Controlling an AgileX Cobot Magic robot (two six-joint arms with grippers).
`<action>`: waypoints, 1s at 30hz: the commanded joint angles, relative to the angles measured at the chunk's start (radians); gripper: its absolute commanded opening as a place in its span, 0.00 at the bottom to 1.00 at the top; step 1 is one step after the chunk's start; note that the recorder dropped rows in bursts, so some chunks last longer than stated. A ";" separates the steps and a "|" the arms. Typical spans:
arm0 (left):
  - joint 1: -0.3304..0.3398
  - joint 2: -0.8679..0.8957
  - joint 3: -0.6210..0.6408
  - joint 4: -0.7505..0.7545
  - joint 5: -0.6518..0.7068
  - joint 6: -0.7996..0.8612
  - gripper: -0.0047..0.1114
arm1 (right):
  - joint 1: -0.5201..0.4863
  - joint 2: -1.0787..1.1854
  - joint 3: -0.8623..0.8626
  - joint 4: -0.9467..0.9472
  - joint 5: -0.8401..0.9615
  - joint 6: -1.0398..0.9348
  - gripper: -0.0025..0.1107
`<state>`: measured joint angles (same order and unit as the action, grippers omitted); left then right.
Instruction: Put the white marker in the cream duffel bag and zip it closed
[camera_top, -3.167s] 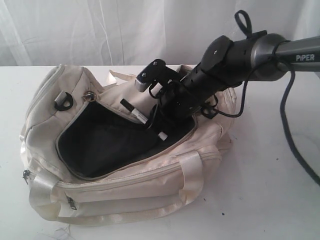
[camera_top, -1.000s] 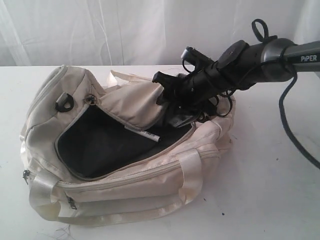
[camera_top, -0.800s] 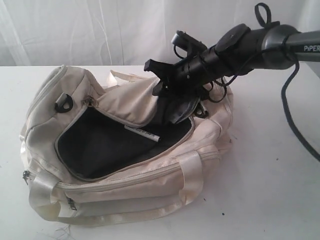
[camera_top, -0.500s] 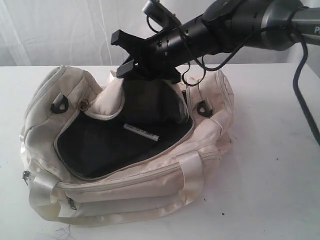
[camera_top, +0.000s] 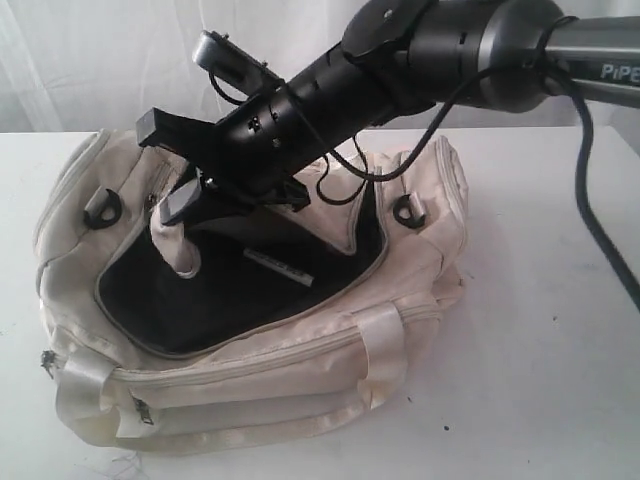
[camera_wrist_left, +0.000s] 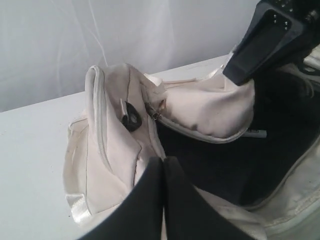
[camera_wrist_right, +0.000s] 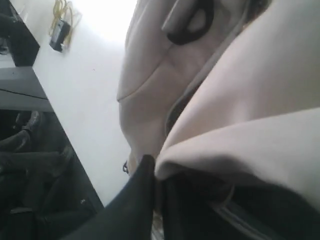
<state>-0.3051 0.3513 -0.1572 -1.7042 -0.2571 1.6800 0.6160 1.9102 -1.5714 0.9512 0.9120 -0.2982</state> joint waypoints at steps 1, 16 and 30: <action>-0.009 0.000 0.006 -0.006 -0.016 -0.003 0.04 | 0.002 -0.053 -0.003 -0.353 0.171 0.240 0.02; -0.009 0.000 0.003 0.082 -0.003 -0.003 0.04 | 0.023 -0.010 0.017 -0.032 0.298 0.086 0.36; -0.009 0.010 -0.176 0.287 0.035 -0.003 0.21 | -0.009 -0.015 -0.070 -0.370 0.070 0.081 0.36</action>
<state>-0.3051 0.3513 -0.2939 -1.4125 -0.2365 1.6819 0.6326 1.8822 -1.6359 0.6789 1.0885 -0.2443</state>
